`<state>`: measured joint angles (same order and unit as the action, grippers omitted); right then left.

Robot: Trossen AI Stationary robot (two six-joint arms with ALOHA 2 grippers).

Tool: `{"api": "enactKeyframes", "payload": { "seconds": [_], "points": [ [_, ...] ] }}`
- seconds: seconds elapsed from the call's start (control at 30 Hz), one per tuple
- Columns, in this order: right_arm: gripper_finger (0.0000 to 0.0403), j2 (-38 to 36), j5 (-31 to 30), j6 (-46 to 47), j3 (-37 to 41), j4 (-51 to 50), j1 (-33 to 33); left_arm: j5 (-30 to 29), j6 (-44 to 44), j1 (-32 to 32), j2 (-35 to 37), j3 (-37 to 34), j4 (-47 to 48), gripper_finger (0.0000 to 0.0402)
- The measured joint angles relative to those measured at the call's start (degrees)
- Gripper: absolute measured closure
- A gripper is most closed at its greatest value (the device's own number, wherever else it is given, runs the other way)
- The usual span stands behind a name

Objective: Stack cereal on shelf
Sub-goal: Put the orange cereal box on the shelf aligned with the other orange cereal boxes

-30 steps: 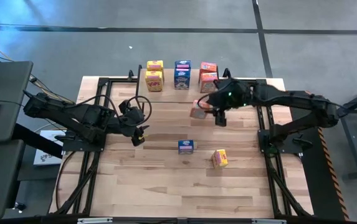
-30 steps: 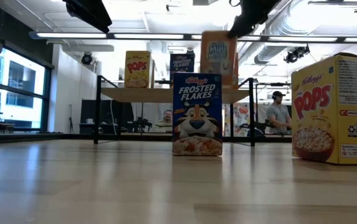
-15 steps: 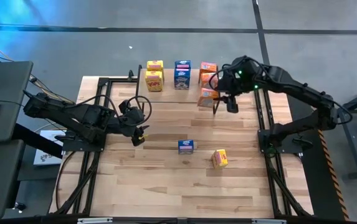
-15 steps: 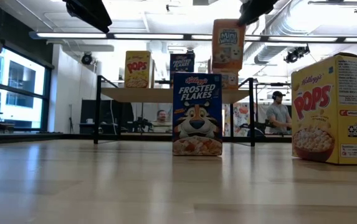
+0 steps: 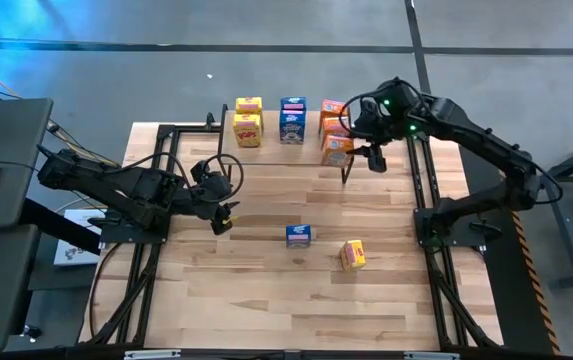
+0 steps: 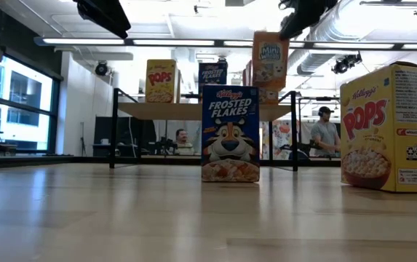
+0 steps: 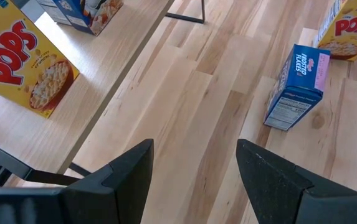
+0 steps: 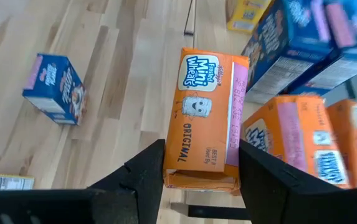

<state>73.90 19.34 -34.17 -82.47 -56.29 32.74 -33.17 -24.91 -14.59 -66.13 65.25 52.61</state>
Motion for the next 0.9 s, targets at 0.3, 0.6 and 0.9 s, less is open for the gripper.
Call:
{"api": "enactKeyframes", "payload": {
  "seconds": [0.3, 0.6, 0.9],
  "points": [
    [0.0231, 5.6, 0.2, -2.3, 0.1, 0.5, 0.4, 0.0, 0.0, 0.0, 0.0, 0.0, 0.0, 0.0181],
    [0.0231, 6.2, -2.0, -2.3, 0.0, 0.9, 1.9, 0.0, 0.0, 0.0, 0.0, 0.0, 0.0, 0.0181],
    [0.0230, 6.3, -2.8, -2.9, -0.3, 1.2, 3.3, 0.0, 0.0, 0.0, 0.0, 0.0, 0.0, 0.0181]
  ]
}}
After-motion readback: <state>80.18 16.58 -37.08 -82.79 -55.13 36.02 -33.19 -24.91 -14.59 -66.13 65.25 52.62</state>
